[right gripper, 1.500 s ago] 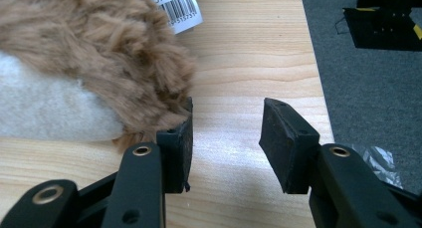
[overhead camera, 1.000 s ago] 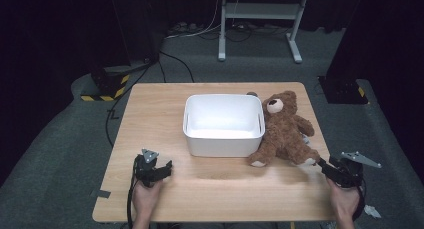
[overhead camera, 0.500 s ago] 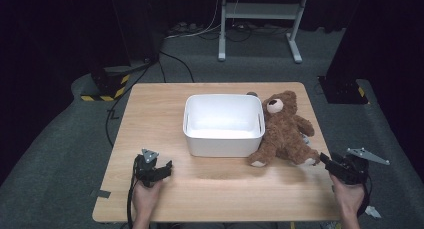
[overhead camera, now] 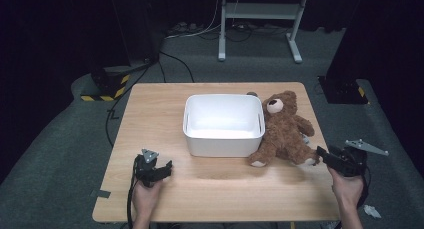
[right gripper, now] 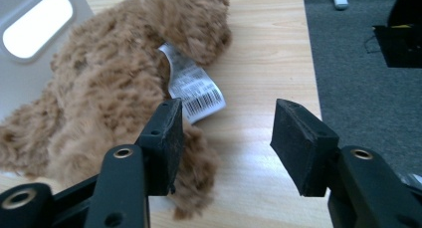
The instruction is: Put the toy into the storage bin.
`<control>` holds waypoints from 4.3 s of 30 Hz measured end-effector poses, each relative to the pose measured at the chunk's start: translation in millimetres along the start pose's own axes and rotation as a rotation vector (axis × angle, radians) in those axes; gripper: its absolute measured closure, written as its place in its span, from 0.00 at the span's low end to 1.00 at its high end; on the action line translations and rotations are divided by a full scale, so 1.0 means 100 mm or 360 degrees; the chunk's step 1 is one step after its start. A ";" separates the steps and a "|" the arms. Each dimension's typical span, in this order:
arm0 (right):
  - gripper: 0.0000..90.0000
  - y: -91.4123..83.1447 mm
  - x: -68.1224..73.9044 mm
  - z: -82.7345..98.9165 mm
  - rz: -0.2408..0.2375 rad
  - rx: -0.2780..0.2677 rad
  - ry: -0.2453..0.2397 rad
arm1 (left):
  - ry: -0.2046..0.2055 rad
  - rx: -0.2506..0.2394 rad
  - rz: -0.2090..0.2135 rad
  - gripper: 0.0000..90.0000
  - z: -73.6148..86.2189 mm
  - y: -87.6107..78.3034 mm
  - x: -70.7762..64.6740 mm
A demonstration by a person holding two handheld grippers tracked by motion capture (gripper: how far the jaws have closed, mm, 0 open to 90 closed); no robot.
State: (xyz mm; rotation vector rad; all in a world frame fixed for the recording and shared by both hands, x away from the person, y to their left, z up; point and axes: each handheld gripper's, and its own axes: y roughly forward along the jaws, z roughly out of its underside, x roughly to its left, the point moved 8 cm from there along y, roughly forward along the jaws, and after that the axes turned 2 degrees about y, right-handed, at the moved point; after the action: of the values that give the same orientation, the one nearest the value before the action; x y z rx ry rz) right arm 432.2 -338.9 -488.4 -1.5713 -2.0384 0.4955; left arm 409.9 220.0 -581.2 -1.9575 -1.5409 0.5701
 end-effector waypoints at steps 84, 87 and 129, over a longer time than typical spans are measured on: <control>0.41 0.84 0.22 -0.95 -0.0063 0.0229 -0.0068 | -0.0013 -0.0001 -0.0003 0.28 0.00 0.00 -0.01; 0.42 0.88 0.22 -0.94 -0.0064 0.0252 -0.0062 | -0.0013 -0.0001 -0.0004 0.28 0.00 0.00 -0.01; 0.32 1.29 0.14 -0.74 -0.0142 0.0537 0.0004 | -0.0011 0.0002 -0.0005 0.28 0.00 0.00 0.00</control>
State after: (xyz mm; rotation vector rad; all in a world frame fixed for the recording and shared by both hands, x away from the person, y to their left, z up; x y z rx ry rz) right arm 574.1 -293.0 -500.2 -1.2741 -1.8942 0.7576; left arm 409.6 219.6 -581.3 -1.9537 -1.5470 0.5772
